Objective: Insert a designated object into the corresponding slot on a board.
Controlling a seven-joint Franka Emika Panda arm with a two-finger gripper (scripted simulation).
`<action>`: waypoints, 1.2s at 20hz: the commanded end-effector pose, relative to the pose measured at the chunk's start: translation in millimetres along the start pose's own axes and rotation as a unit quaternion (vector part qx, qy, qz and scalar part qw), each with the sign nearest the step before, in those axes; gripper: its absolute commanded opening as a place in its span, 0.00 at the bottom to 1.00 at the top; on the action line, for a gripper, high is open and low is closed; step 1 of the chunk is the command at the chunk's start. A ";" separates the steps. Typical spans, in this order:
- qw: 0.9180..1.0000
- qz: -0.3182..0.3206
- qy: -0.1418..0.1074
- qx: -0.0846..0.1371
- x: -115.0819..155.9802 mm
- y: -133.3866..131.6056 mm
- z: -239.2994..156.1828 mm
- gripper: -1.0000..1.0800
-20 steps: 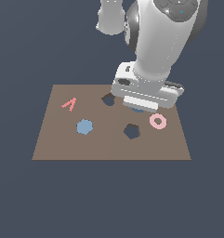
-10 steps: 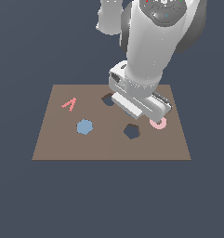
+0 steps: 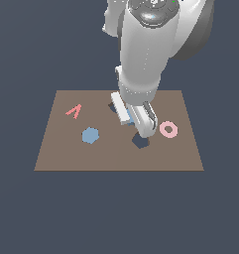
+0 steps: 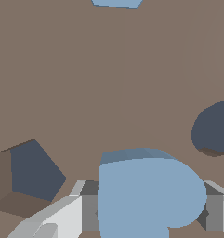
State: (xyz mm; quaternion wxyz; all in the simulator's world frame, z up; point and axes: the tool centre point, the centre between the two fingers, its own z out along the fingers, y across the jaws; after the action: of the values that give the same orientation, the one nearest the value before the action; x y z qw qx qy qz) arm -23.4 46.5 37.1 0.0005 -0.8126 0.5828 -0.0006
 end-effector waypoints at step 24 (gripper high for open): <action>0.863 0.506 0.000 0.000 34.2 53.2 -3.3 0.00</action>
State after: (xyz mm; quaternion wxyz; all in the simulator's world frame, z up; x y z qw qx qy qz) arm -60.4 -2.0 40.0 0.0003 -0.4260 0.9047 0.0001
